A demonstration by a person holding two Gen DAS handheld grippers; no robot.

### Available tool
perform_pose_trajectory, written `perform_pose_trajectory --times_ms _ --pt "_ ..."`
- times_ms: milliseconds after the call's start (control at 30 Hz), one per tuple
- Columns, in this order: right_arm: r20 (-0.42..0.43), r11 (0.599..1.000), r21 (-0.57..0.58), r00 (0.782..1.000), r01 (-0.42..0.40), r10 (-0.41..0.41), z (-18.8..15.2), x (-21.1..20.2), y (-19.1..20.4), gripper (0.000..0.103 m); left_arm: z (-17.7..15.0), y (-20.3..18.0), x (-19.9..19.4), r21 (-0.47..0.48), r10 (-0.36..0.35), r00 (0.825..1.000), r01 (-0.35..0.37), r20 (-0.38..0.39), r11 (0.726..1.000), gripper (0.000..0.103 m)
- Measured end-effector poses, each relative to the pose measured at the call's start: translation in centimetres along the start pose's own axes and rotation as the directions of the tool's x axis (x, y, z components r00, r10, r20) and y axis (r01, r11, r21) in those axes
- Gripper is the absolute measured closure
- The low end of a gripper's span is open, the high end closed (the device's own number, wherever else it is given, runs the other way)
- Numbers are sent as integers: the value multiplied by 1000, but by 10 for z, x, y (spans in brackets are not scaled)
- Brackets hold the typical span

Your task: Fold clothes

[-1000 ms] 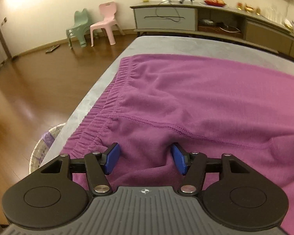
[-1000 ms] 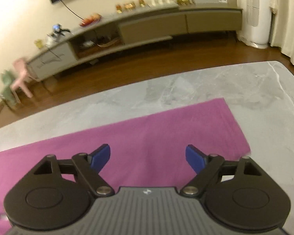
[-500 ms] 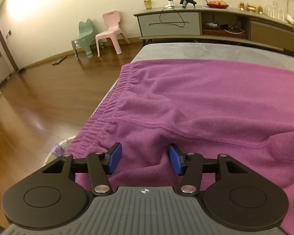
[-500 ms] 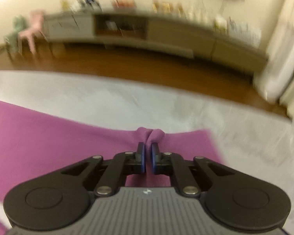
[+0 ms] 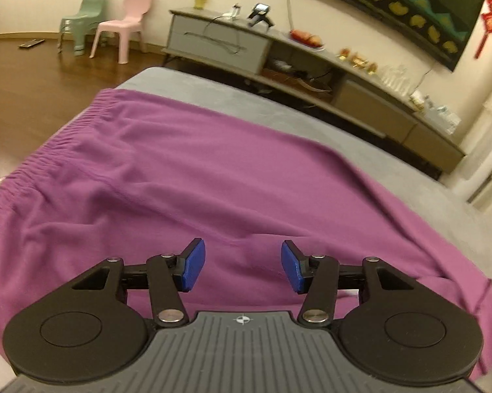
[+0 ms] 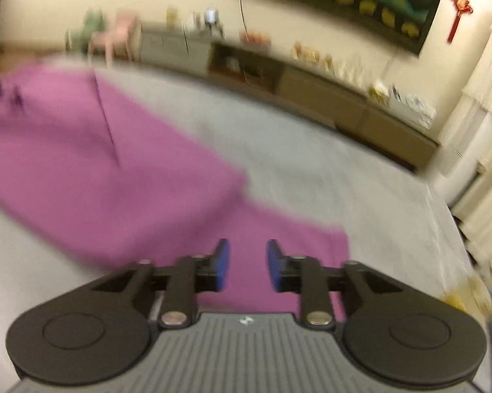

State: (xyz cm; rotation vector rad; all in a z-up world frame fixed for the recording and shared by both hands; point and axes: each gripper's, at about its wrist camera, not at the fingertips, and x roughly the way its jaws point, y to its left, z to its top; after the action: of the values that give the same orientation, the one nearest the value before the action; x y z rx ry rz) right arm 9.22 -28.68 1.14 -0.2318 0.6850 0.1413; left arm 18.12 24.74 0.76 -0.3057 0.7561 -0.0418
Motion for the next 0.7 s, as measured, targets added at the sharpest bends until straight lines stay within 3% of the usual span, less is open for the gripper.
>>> perform_pose_trajectory --times_ms 33,133,200,233,267,367,433,467,633,700 --pt "15 998 20 998 -56 56 11 4 10 41 2 -7 -2 -15 -24 1000 24 8 1000 48" --pt "-3 981 50 982 -190 190 28 30 42 25 9 -31 -5 -46 -105 994 106 16 993 48" --pt "-39 971 53 971 -234 236 25 53 63 21 15 -52 2 -72 -168 986 167 -10 983 42" --pt "-59 970 52 969 -237 240 21 64 69 23 18 -63 7 -89 -197 980 195 -24 977 30" --pt "-88 974 47 970 -223 227 15 73 73 26 21 -75 16 -100 -222 974 217 -41 971 22" --pt "-119 981 9 974 -193 193 4 81 75 38 31 -120 56 -45 -184 979 181 -88 982 21" --pt "-134 983 27 974 -183 185 9 78 64 88 38 -142 83 -37 -166 981 163 -102 986 21" --pt "-141 983 37 973 -178 181 12 76 59 94 43 -153 95 -38 -163 981 160 -103 986 21" --pt "-93 986 100 985 -133 143 20 64 21 94 60 -187 147 -20 -93 989 92 -116 996 21" --pt "-65 977 181 990 -112 126 24 59 -8 94 62 -188 161 -43 -81 989 76 -127 996 21"
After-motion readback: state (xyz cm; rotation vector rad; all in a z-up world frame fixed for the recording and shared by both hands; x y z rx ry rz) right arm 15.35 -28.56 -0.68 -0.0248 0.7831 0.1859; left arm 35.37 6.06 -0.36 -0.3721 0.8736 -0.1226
